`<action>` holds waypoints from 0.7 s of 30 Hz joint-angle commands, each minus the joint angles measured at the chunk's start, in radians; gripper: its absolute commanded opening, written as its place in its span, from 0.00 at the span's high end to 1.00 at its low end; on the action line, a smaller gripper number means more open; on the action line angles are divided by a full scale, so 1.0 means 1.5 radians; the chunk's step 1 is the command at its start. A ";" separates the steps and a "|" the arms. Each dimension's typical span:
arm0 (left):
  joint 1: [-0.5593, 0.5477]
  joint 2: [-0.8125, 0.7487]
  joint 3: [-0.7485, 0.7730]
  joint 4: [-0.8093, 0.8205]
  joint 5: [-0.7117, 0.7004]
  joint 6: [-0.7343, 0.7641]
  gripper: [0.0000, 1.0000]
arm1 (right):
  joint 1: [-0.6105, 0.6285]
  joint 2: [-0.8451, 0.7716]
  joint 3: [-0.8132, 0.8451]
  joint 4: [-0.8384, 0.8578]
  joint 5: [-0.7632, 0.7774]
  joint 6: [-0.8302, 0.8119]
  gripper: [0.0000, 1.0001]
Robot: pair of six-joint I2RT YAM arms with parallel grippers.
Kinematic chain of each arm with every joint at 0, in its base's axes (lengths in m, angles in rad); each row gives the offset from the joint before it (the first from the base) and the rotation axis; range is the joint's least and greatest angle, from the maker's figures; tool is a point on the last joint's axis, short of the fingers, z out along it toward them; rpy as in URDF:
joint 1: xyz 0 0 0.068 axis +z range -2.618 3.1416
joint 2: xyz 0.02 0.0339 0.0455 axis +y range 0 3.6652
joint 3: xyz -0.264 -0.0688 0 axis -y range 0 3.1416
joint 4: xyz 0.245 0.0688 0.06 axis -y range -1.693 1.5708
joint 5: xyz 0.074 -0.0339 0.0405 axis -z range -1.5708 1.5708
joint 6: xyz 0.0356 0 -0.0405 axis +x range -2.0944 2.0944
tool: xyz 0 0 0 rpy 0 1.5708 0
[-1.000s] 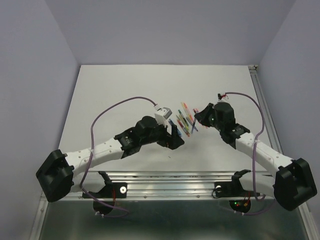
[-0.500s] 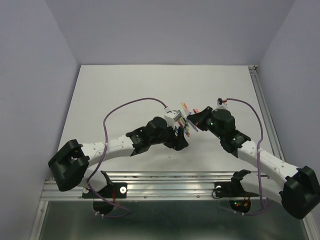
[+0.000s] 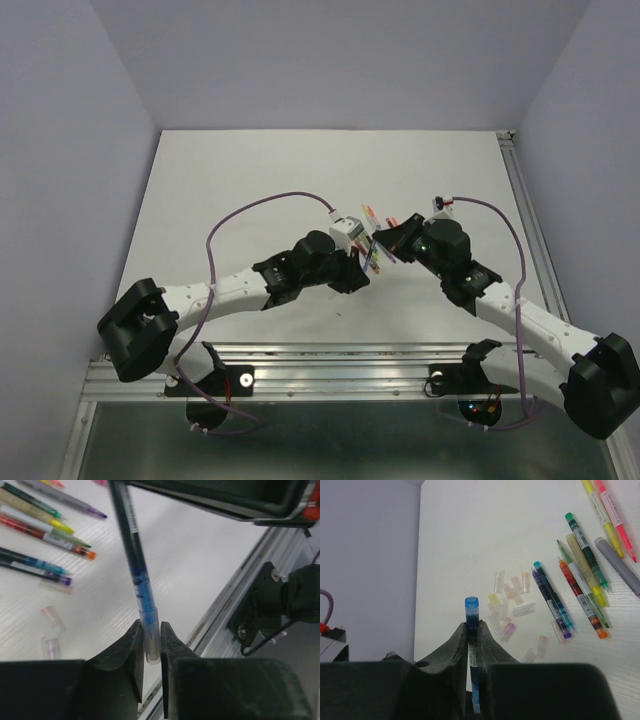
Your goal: Open the pen caps
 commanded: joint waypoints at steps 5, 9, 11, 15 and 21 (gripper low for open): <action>-0.010 -0.014 0.013 0.011 0.010 -0.016 1.00 | 0.005 -0.003 0.008 0.037 0.080 -0.017 0.99; -0.019 -0.023 -0.017 0.017 0.026 -0.061 1.00 | 0.006 0.057 0.051 0.009 0.232 -0.043 0.99; -0.031 -0.027 -0.046 0.029 0.026 -0.081 1.00 | 0.006 0.117 0.099 -0.017 0.305 -0.050 0.99; -0.068 -0.039 -0.094 0.044 0.015 -0.127 1.00 | 0.004 0.217 0.197 -0.060 0.463 -0.085 0.99; -0.093 -0.099 -0.156 0.041 -0.021 -0.188 1.00 | -0.032 0.295 0.276 -0.038 0.444 -0.161 0.99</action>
